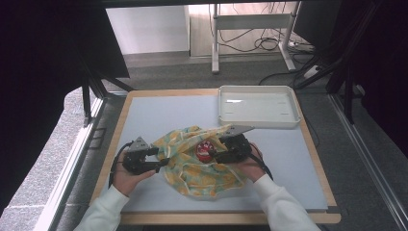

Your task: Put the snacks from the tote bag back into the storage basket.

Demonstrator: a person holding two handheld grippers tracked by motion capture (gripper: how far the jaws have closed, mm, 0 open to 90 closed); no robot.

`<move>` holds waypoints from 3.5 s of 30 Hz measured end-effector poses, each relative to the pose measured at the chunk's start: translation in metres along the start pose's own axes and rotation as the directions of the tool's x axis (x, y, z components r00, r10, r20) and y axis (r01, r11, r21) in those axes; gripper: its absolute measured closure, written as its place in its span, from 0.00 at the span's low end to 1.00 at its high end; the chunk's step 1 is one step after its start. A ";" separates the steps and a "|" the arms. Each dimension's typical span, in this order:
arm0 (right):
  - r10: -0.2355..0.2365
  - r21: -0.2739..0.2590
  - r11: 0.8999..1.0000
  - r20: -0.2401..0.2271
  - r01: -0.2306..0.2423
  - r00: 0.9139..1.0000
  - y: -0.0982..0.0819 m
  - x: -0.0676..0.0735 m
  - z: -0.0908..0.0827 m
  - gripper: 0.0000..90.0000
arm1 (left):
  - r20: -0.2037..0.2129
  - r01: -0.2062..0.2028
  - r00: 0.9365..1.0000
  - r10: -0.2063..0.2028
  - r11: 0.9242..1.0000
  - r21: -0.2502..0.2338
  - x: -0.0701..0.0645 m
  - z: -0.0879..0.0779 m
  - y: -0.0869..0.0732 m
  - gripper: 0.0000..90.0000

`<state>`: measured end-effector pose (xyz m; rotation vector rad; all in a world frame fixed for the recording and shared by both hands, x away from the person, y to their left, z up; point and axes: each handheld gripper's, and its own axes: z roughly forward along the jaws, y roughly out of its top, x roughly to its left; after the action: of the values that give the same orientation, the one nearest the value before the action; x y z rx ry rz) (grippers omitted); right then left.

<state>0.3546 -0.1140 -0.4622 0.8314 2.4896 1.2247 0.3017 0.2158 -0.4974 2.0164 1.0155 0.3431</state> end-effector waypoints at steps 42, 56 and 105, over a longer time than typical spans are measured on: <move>-0.005 0.057 0.998 -0.004 0.005 1.000 0.021 0.018 0.019 0.29 | 0.051 -0.008 0.999 0.008 1.000 -0.004 0.000 0.007 0.001 0.41; -0.021 -0.014 1.000 -0.015 0.021 1.000 0.033 0.014 -0.007 0.29 | 0.048 -0.016 0.999 0.015 1.000 0.002 -0.004 0.010 0.002 0.41; 0.070 -0.138 0.988 0.052 -0.062 0.996 0.060 -0.052 -0.037 0.29 | 0.067 0.027 0.997 -0.028 1.000 0.015 0.001 0.016 -0.002 0.41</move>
<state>0.4034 -0.1391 -0.3939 0.9059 2.3214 1.3565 0.3106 0.2085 -0.5087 2.0113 1.0051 0.2529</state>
